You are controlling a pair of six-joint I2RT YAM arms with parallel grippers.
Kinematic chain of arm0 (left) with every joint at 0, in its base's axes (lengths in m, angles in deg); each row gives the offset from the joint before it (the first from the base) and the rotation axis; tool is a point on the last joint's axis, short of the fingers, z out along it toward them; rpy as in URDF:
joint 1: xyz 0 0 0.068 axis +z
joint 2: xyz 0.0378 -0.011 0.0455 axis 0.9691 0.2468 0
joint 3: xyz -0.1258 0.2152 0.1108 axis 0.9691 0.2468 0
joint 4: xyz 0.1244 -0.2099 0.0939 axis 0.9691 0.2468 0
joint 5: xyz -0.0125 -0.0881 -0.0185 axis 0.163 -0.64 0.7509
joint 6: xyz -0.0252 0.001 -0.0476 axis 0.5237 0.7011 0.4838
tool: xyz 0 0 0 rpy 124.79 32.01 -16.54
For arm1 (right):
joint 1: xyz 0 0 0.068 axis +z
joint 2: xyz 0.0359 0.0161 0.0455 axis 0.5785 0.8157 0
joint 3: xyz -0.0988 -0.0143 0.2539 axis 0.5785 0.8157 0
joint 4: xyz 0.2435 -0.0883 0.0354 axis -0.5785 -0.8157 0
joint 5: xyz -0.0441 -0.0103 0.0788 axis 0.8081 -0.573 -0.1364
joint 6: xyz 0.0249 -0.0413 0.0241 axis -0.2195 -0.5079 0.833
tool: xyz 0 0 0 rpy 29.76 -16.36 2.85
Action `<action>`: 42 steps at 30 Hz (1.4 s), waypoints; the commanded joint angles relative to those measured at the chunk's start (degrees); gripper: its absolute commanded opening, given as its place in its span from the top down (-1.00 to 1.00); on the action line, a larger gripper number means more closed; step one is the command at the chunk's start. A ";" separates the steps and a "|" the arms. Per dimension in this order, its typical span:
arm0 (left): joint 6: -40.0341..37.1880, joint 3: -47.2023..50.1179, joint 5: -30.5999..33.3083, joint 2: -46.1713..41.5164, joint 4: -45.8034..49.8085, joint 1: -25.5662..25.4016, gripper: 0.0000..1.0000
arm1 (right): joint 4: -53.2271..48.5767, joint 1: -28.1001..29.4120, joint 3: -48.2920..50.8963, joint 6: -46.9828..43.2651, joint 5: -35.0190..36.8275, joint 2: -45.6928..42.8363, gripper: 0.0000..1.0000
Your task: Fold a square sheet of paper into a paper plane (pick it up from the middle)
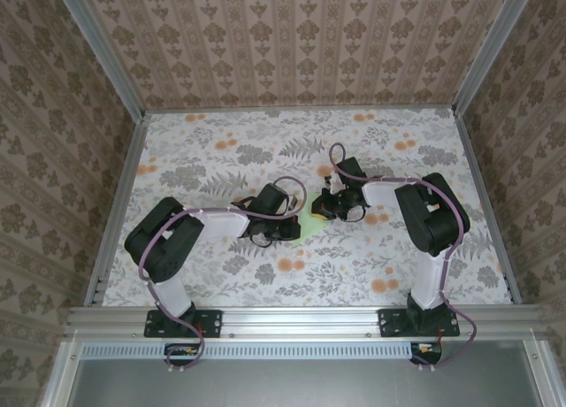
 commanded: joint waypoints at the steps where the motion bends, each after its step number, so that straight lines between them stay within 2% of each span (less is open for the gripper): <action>1: -0.34 -0.86 0.09 1.37 3.88 0.02 1.00 | 2.24 0.04 -0.21 -0.33 0.04 -0.39 0.80; 9: -0.29 0.28 0.03 2.21 4.97 0.11 1.00 | 4.03 2.48 1.75 -3.70 3.16 -7.75 0.76; 15: -0.20 0.52 0.38 1.98 5.14 0.21 1.00 | 3.28 6.40 2.91 -1.63 5.24 -5.42 0.79; 22: -0.20 0.77 0.55 1.80 5.78 0.43 1.00 | 2.82 6.71 3.00 -0.85 5.98 -1.97 0.82; 26: -0.38 1.04 0.58 1.51 7.07 0.86 1.00 | 1.89 4.99 1.91 -1.77 7.07 -0.16 0.84; 42: -0.91 1.52 -1.67 2.85 7.78 0.80 1.00 | 1.26 -7.88 -7.17 -2.39 9.78 6.18 0.84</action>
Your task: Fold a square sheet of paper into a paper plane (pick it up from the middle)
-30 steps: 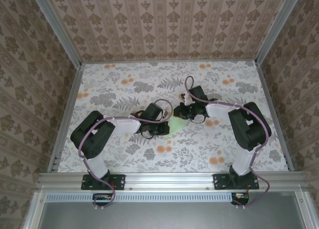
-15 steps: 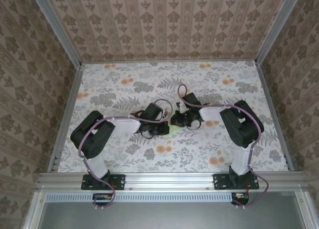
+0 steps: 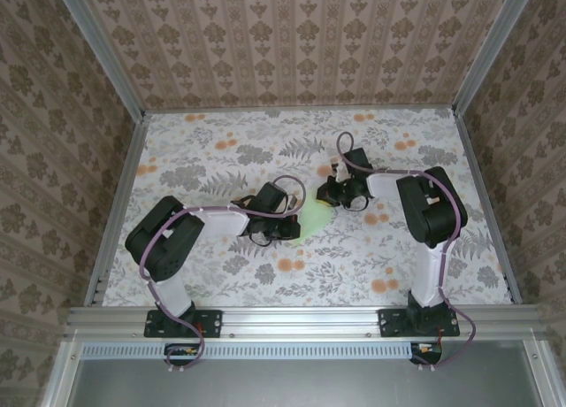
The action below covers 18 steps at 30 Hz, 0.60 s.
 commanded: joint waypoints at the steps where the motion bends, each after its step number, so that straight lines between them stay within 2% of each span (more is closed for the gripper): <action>1: -0.90 1.56 -0.26 2.32 7.26 0.08 1.00 | -1.77 -2.82 -2.20 -1.26 8.45 1.78 0.84; 7: -1.36 -0.47 -0.21 1.43 7.17 0.15 0.99 | -3.37 -3.68 -3.54 -1.54 8.45 -1.52 0.77; 10: -1.90 -3.37 0.24 0.28 7.26 0.27 0.89 | -3.50 -3.68 -1.35 -0.35 8.49 -6.11 0.70; 15: -1.92 -7.68 3.06 -2.53 6.77 0.80 0.44 | -2.50 -3.32 6.57 3.60 8.99 -15.13 0.23; 18: -1.44 -7.96 6.53 -5.11 5.62 1.43 0.15 | -1.00 -2.59 11.83 6.24 9.46 -19.64 0.02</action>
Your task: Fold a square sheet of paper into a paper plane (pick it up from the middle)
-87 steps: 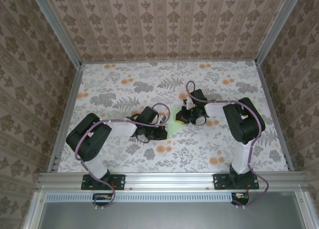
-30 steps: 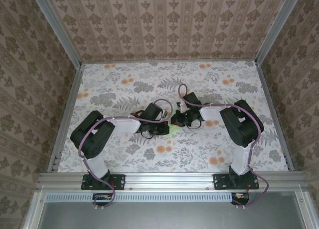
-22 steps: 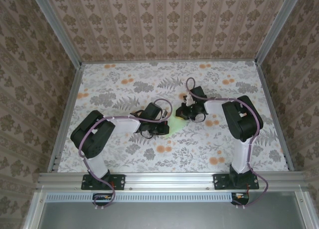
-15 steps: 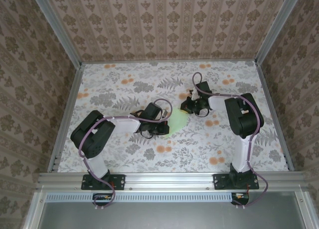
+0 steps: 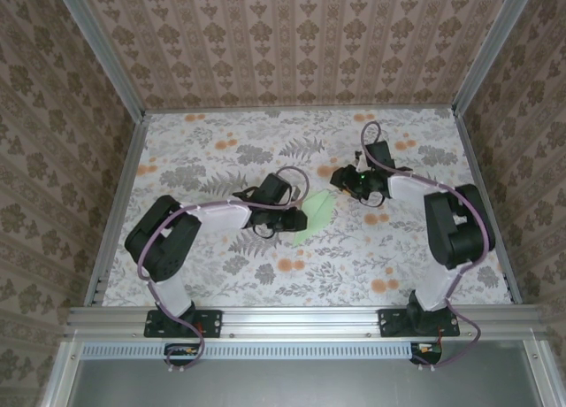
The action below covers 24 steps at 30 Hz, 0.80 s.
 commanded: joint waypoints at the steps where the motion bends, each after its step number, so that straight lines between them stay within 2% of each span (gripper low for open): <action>1: -0.45 -1.33 5.12 -4.79 0.33 1.24 0.05 | 0.34 1.14 5.03 3.84 1.37 -4.13 -0.02; 6: -0.16 0.46 13.07 -8.70 1.38 2.77 -0.47 | -0.41 4.96 7.53 6.13 2.11 -5.57 -0.08; 12: 0.72 3.92 19.91 -12.91 1.91 4.46 -0.95 | 0.95 10.43 5.66 8.22 3.15 -1.36 -0.03; 16: 2.45 6.32 22.66 -15.13 1.69 5.80 -1.00 | 0.69 12.10 3.13 8.26 3.29 1.84 0.05; 24: 4.89 7.67 18.05 -16.73 1.85 11.01 -1.00 | 4.00 13.29 1.78 9.80 2.89 5.25 0.15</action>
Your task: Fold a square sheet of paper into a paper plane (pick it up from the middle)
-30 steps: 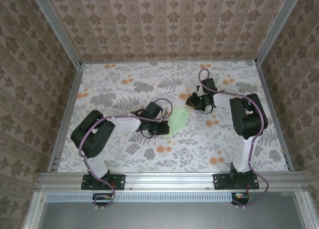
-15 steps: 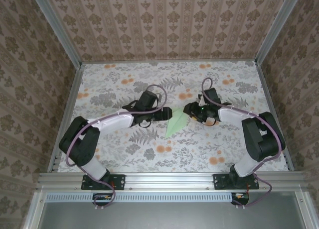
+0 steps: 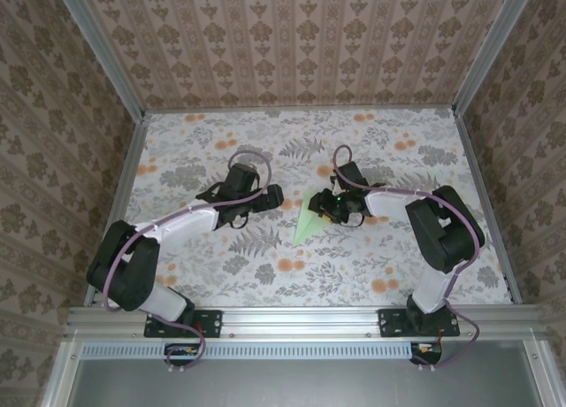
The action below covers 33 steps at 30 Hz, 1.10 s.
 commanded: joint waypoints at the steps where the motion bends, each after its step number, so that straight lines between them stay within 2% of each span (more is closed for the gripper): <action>1: 2.16 0.91 -1.72 -1.54 0.45 1.54 -1.00 | 2.03 0.77 -1.44 1.73 0.28 1.80 0.15; 9: 6.66 3.91 -7.32 -1.53 -5.38 3.64 -1.00 | 5.90 1.02 -0.57 4.44 -1.72 3.09 0.21; 16: 7.29 4.62 -9.82 -1.14 -7.00 4.55 -1.00 | 12.36 1.20 1.90 7.75 -2.42 2.94 0.37; 25: 7.37 5.40 -15.58 -0.66 -10.25 5.51 -1.00 | 15.82 1.04 2.92 7.11 -3.97 1.32 0.79; 33: 7.52 6.50 -26.08 -1.42 -18.66 5.95 -1.00 | 22.59 -1.55 3.42 5.81 -14.45 -7.51 0.84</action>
